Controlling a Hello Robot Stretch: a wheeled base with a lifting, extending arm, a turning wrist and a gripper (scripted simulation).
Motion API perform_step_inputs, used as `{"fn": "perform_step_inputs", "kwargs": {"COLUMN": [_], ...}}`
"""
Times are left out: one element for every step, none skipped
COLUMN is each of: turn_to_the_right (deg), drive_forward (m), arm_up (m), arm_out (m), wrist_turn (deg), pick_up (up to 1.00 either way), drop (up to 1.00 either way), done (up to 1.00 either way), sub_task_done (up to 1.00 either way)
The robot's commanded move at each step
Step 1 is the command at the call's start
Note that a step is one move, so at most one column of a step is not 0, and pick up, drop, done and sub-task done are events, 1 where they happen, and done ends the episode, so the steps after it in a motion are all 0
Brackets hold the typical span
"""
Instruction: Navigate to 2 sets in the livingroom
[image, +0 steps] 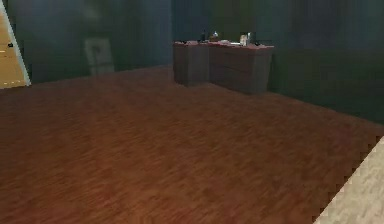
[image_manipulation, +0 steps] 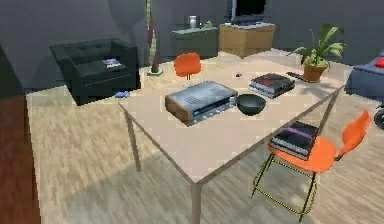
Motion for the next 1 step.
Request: {"fn": "perform_step_inputs", "kwargs": {"turn_to_the_right": [0.0], "drive_forward": [0.15], "arm_up": [0.00], "arm_out": [0.00], "wrist_turn": [0.0], "pick_up": [0.00], "drop": [0.00], "done": [0.00], "sub_task_done": [0.00]}}
